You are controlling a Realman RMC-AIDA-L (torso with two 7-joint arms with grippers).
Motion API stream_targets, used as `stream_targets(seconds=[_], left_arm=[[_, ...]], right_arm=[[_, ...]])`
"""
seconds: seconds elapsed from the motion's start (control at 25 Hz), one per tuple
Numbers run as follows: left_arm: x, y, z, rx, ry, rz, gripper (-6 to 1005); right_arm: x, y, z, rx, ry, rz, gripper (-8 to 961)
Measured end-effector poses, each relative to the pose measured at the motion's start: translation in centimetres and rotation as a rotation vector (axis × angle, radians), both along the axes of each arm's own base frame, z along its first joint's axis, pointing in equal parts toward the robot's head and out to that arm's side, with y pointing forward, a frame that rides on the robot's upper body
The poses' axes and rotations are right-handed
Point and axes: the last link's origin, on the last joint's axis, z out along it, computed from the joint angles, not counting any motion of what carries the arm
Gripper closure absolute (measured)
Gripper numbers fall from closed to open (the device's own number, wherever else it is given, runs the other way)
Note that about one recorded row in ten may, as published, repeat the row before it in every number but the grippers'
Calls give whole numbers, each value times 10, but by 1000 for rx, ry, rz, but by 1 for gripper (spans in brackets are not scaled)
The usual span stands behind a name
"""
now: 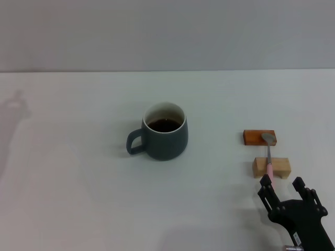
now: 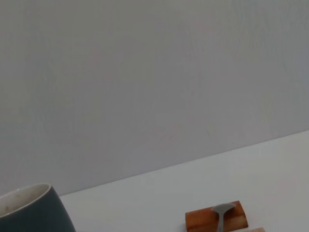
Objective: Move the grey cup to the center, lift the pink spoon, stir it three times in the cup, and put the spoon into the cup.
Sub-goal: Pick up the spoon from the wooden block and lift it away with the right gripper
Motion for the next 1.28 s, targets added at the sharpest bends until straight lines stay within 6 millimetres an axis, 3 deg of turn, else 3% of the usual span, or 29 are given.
stream_targets(seconds=[0.48,1.28], left_arm=[[1,-2,-3,-4,-5,-1,1001],[-2,-8,-3,3,-11,2,1001]], right_arm=[[-1,-1,-4,-27,-1,8,222],[-1,15,-5,-49,24,15,234]])
